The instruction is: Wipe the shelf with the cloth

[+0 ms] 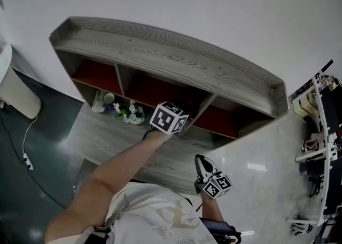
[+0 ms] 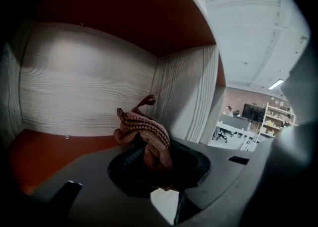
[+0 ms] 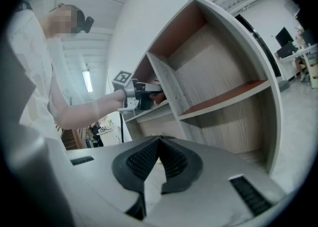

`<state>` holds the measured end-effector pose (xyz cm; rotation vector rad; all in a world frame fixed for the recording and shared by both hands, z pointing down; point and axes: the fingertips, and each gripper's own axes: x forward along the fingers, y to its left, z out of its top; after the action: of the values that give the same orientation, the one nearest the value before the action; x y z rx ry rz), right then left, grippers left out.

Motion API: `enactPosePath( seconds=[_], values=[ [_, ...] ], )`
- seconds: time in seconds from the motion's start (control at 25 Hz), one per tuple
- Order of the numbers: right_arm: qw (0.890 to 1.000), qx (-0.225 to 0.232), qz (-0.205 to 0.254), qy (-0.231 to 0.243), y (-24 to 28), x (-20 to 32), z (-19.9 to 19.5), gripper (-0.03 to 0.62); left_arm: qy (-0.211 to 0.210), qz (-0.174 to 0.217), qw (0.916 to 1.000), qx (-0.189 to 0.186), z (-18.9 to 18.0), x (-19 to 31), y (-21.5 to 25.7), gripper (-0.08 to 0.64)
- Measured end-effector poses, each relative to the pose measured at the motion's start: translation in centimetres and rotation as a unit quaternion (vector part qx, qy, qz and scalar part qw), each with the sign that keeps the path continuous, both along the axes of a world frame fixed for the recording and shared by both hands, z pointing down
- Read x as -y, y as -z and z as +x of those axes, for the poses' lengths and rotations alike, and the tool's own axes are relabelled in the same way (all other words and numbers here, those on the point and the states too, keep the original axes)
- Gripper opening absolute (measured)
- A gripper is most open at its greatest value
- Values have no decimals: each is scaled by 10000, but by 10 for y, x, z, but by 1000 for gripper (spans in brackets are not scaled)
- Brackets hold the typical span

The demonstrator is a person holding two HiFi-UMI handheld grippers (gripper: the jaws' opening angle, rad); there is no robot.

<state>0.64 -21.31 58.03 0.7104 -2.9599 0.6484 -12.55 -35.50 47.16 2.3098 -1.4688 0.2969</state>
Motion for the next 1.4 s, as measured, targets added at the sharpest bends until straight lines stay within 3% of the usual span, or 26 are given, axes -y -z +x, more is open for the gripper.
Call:
enactPosePath(
  seconds=[0.32, 0.6, 0.88, 1.4],
  values=[
    [9999, 23, -37, -93, -2, 6, 9, 5, -49, -535, 9957, 752, 11, 25, -18, 94],
    [10000, 38, -68, 50, -4, 9, -2, 5, -383, -749, 9849, 1514, 17, 25, -28, 92],
    [9998, 27, -92, 194, -5, 11, -16, 5, -223, -810, 9831, 1629, -7, 18, -31, 92],
    [9987, -13, -96, 506, -6, -1, -50, 5, 472, -947, 9816, 1592, -93, -1, -32, 92]
  ],
)
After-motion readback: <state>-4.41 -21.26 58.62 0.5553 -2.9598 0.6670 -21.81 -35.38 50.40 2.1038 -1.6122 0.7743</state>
